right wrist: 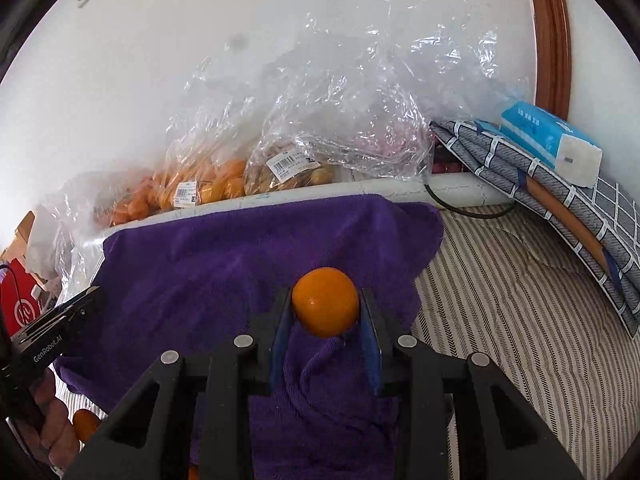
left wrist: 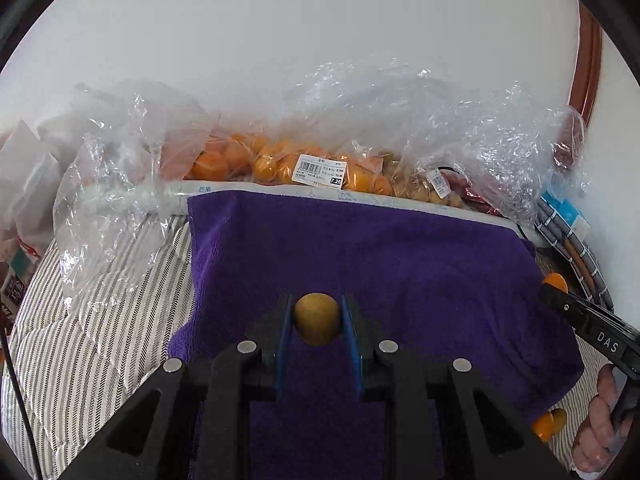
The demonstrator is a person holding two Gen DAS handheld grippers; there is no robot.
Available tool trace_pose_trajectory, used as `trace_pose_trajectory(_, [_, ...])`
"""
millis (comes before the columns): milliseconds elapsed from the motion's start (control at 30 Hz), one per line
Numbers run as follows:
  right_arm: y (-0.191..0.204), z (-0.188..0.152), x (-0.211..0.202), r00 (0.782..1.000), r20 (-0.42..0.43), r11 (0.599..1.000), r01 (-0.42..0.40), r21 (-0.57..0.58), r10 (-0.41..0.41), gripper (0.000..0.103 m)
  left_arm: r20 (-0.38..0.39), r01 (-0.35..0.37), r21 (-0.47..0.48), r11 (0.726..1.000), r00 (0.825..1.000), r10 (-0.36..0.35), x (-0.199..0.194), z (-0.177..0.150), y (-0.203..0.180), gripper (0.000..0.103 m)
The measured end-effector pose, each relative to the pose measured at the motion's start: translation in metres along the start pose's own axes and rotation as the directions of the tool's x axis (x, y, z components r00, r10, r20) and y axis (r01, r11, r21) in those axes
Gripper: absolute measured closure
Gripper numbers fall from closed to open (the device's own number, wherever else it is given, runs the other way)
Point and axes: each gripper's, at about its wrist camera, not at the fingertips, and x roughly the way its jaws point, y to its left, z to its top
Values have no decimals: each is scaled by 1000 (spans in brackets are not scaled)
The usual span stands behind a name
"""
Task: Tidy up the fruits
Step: 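Lower the fruits onto the towel and open both grippers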
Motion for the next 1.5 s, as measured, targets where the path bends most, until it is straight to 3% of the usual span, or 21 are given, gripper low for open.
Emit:
trace_pose_trajectory(233, [0,-5,4,1000,-18,1000,4,-21,-5,71,-108,18,15,1000,994,-16,17,-3,-6,80])
trace_pose_trajectory(700, [3,-11,14,998,-59,999,21,-48,-24,71,-158,-5,-17,1000,987,3,24,0,-1,80])
trace_pose_trajectory(867, [1,-10,10,999,-42,999,27,-45,-28,69,-145,15,-33,999,989,-19,22,0,0,80])
trace_pose_trajectory(1000, [0,-11,3,999,-7,998,32,-45,-33,48,-138,24,-34,999,990,-29,20,0,0,80])
trace_pose_trajectory(1100, [2,-13,-1,998,24,997,58,-60,-57,44,-121,35,-41,999,992,-40,15,1,1,78])
trace_pose_trajectory(1367, [-1,-17,-18,996,67,997,68,-21,-66,42,-102,48,-49,998,993,-53,5,3,2,76])
trace_pose_trajectory(1500, [-7,-21,-41,991,81,994,104,15,-105,42,-79,56,-55,997,995,-60,-4,8,0,68])
